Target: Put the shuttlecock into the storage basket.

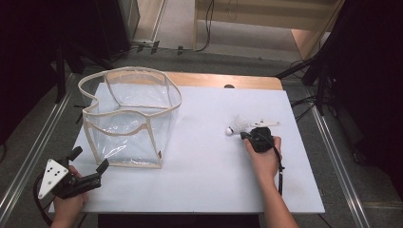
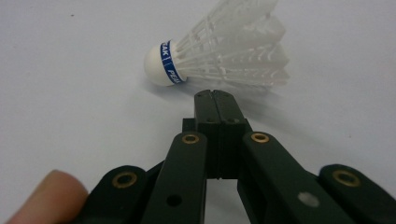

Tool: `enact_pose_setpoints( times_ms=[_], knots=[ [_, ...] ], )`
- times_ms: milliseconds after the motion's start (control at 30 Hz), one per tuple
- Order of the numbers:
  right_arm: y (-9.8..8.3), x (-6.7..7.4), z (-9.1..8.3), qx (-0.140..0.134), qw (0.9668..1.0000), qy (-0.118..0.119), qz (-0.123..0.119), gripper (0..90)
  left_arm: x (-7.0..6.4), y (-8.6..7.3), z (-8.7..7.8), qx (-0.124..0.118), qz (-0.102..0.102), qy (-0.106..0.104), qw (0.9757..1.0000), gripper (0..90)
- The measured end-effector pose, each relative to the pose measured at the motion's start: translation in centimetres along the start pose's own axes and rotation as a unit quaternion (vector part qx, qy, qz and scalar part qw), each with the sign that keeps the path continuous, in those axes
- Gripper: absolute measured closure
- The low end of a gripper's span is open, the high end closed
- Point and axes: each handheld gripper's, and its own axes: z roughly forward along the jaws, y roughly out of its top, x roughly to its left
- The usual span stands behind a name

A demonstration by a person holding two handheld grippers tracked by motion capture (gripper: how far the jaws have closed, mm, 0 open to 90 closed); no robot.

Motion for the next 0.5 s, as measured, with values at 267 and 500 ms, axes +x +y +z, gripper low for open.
enact_pose_setpoints(
  times_ms=[267,500],
  knots=[
    [1.7,0.6,1.7,0.003,1.0,0.001,-0.002,87.6,0.0,0.0,0.0,0.0,0.0,-0.001,1.0,2.1],
    [2.8,0.8,2.6,0.0,0.9999,0.01,-0.002,87.6,0.0,0.0,0.0,0.0,0.0,-0.002,1.0,2.1]
  ],
)
